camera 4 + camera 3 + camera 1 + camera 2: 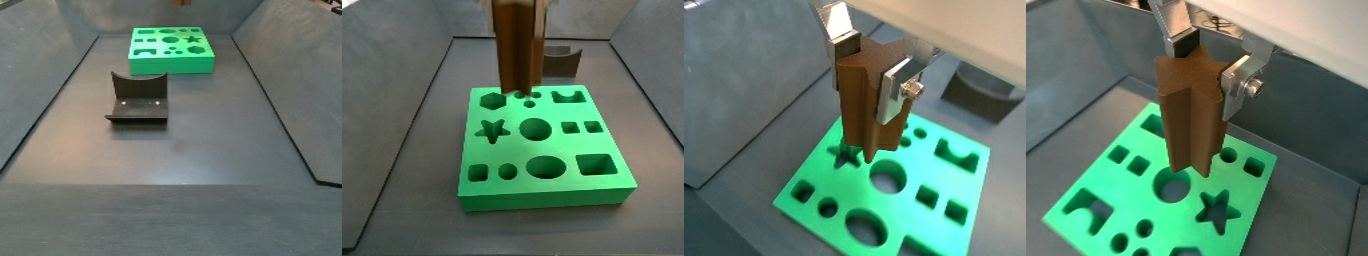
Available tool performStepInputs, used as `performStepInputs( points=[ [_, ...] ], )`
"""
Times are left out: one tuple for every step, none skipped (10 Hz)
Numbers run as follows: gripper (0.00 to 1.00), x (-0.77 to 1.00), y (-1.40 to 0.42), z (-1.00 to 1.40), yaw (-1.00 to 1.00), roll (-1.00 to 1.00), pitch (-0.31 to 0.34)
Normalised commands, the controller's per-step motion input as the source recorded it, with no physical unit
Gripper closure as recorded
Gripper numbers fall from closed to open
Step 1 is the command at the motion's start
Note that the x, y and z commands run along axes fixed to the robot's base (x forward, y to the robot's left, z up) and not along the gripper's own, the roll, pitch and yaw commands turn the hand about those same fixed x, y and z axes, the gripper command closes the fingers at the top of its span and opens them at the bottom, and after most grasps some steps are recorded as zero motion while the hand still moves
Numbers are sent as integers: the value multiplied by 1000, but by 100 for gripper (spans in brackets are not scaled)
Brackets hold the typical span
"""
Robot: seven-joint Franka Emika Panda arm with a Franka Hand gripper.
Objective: Insert the star object.
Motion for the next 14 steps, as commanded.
performStepInputs(
  points=[
    [100, -9, 0, -997, -1000, 0, 0],
    [100, -126, 149, -903, -971, -19, 0],
    [100, -291, 260, -854, -797, -13, 0],
    [100, -320, 323, -911, -717, -1, 19],
    [100, -477, 409, -883, -571, -23, 36],
    [100, -700, 211, -634, -446, 0, 3],
    [100, -151, 0, -440, -94, -44, -16],
    [100, 0, -11, -211, -80, -29, 0],
    [100, 143, -71, -134, -14, 0, 3],
    [100, 446, -34, -217, -83, 0, 84],
    [100, 457, -46, -243, -134, 0, 93],
    [100, 343, -69, -289, -394, -73, 0],
    [100, 160, -106, -283, -377, 0, 0],
    [100, -114, -43, -294, -220, 70, 19]
  ],
)
